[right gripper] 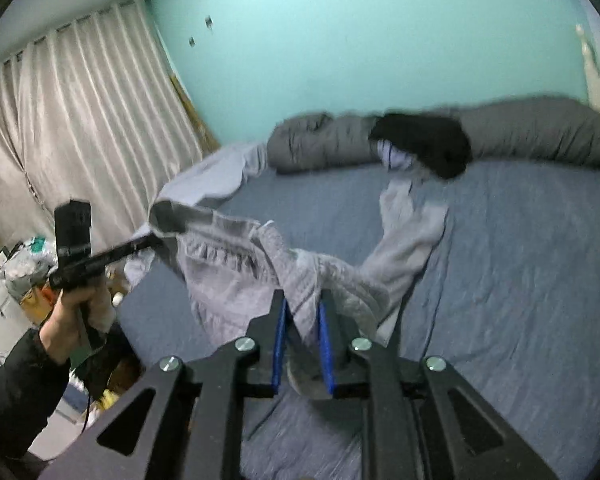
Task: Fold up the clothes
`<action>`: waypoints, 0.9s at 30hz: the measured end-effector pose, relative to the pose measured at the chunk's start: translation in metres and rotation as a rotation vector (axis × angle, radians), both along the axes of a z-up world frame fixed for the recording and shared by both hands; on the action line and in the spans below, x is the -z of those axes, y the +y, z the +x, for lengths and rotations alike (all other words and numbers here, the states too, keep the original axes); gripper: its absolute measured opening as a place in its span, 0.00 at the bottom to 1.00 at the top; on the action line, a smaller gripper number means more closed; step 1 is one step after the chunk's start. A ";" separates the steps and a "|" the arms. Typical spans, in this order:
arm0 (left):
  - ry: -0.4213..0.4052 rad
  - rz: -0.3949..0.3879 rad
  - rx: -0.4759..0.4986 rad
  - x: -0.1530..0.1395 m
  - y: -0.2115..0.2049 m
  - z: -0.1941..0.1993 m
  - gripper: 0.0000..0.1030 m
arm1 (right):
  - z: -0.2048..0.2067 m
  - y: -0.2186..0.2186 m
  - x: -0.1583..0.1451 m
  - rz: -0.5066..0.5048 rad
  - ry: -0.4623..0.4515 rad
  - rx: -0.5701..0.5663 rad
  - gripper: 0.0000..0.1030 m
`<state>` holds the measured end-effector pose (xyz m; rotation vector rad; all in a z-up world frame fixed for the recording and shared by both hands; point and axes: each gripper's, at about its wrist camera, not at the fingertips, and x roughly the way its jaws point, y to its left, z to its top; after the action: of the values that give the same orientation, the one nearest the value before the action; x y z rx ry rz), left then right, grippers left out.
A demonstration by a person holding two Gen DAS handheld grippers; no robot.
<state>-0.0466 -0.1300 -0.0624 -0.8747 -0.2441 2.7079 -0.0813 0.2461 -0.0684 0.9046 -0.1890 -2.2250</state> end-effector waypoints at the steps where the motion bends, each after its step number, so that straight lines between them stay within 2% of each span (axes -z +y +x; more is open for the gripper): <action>1: -0.019 -0.004 -0.004 0.008 -0.004 0.002 0.04 | 0.002 -0.005 0.012 0.016 -0.024 -0.005 0.16; 6: -0.104 0.003 -0.025 0.057 -0.018 0.003 0.04 | 0.010 -0.014 0.073 0.051 -0.130 -0.013 0.20; 12: -0.171 -0.011 -0.009 0.098 -0.014 -0.005 0.04 | 0.006 -0.019 0.122 0.194 -0.209 0.033 0.28; 14: -0.182 -0.010 -0.010 0.105 -0.012 -0.008 0.04 | 0.007 -0.023 0.131 0.228 -0.218 0.021 0.31; 16: -0.188 -0.009 -0.008 0.110 -0.010 -0.012 0.04 | 0.013 -0.026 0.132 0.243 -0.214 0.002 0.49; 17: -0.188 -0.008 -0.006 0.110 -0.010 -0.013 0.04 | 0.013 -0.028 0.133 0.255 -0.208 -0.005 0.52; 22: -0.185 -0.005 0.007 0.111 -0.007 -0.019 0.04 | 0.008 -0.038 0.137 0.318 -0.172 -0.023 0.57; 27: -0.192 -0.001 0.009 0.116 -0.009 -0.025 0.04 | -0.006 -0.060 0.147 0.384 -0.145 -0.086 0.58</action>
<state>-0.0713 -0.1388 -0.1783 -1.1346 -0.2782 2.6166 -0.0869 0.1858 -0.2151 1.2547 0.2154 -2.1524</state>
